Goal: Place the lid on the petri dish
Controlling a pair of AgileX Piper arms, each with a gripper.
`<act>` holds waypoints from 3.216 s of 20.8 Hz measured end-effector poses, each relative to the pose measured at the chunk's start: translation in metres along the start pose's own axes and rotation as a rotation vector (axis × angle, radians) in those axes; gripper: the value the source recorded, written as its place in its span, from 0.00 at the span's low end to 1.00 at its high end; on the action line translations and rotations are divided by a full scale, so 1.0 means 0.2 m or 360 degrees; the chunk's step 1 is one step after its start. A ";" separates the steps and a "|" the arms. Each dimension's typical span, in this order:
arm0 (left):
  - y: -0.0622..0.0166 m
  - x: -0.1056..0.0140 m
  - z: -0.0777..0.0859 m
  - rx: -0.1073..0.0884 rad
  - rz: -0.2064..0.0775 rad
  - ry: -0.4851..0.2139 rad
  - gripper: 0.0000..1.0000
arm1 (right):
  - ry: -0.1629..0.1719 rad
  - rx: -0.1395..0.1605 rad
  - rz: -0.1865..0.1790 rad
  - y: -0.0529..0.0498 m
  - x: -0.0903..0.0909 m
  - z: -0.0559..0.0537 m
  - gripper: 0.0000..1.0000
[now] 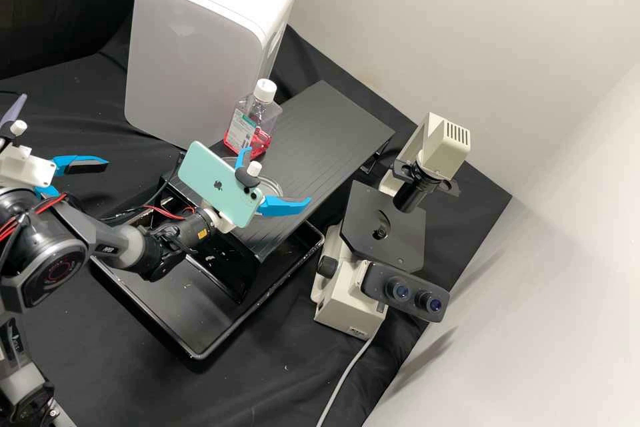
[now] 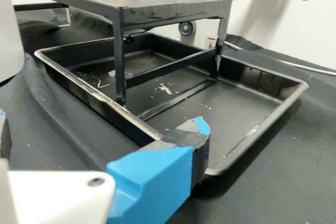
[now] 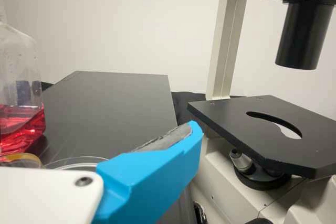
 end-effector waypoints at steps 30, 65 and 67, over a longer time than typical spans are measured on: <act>-0.003 0.00 0.00 0.0002 -0.0004 -0.0007 1.00 | 0.0150 -0.0119 -0.0211 -0.21 -0.01 -0.13 1.00; -0.005 0.00 0.01 0.0026 -0.0006 -0.0012 1.00 | 0.0143 -0.0137 -0.0235 -0.24 -0.04 -0.15 1.00; -0.005 0.00 0.01 0.0026 -0.0006 -0.0012 1.00 | 0.0134 -0.0161 -0.0253 -0.26 -0.04 -0.14 1.00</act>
